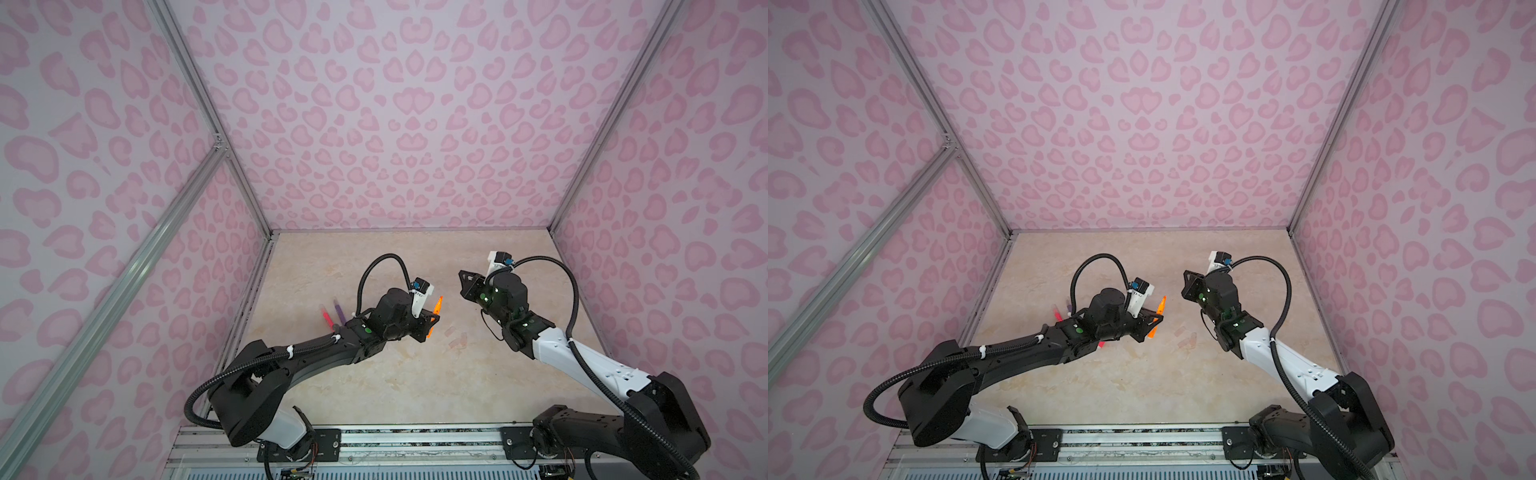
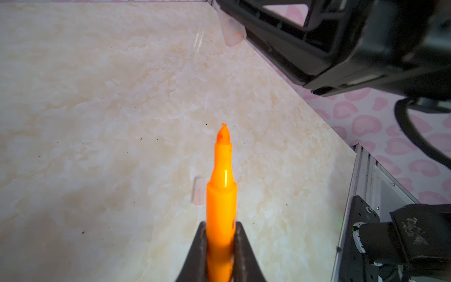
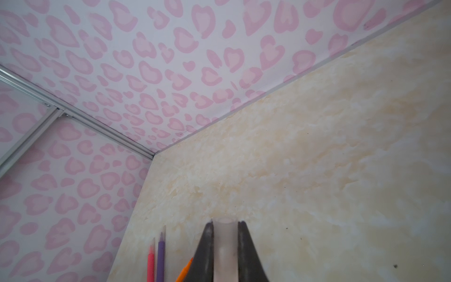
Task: Insert the pens into the pen caps
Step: 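Lift the pink cap with the right gripper toward the orange marker tip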
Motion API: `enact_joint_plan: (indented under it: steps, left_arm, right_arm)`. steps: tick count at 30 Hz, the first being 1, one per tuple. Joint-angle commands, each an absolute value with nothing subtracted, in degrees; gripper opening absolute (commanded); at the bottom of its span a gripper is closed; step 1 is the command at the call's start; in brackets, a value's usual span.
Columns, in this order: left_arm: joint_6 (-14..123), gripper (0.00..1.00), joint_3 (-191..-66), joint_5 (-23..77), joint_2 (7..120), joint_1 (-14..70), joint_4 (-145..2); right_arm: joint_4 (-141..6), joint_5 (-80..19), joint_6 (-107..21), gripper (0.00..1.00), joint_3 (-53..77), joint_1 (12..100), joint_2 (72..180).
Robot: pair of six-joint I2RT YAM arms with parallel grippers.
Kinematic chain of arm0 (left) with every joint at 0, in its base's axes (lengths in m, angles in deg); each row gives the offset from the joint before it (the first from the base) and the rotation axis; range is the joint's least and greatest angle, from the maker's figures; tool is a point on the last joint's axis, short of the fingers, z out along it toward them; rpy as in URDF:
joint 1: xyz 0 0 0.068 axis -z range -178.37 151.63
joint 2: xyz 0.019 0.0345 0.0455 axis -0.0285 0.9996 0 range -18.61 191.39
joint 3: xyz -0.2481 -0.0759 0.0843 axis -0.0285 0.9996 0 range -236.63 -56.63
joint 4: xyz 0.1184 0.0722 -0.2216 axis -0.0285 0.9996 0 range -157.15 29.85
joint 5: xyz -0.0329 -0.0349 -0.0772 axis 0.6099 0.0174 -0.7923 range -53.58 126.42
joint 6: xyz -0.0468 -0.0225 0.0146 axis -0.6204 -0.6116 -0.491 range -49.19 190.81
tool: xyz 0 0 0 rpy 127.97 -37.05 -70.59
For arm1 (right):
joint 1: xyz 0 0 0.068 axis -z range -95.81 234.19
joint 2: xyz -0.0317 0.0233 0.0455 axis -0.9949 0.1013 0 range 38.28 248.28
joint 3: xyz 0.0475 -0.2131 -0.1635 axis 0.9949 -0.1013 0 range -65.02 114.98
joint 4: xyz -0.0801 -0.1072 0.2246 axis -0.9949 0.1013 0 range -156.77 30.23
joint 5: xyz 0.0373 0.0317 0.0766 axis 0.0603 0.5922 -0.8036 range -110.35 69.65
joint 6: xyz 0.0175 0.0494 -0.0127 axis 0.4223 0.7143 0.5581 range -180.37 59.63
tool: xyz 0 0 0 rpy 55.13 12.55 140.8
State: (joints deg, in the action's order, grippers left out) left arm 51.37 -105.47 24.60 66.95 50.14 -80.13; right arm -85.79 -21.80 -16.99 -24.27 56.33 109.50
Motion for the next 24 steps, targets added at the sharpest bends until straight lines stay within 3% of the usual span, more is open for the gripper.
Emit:
enact_joint_plan:
  steps: [1, 14, 24]
  left_arm:
    - [51.3, 0.03, -106.4, 23.8, 67.2, 50.1, -82.2]
    - [51.7, 0.03, -107.4, 30.4, 67.5, 50.5, -79.1]
    - [51.3, 0.03, -106.8, 33.3, 66.5, 50.5, -78.7]
  right_arm:
    - [-88.9, -23.0, -16.4, 0.01, -24.1, 55.9, 109.7]
    - [-83.6, -15.9, -16.3, 0.0, -20.1, 47.7, 112.8]
    - [-84.3, -15.1, -15.2, 0.0, -20.1, 46.2, 114.0]
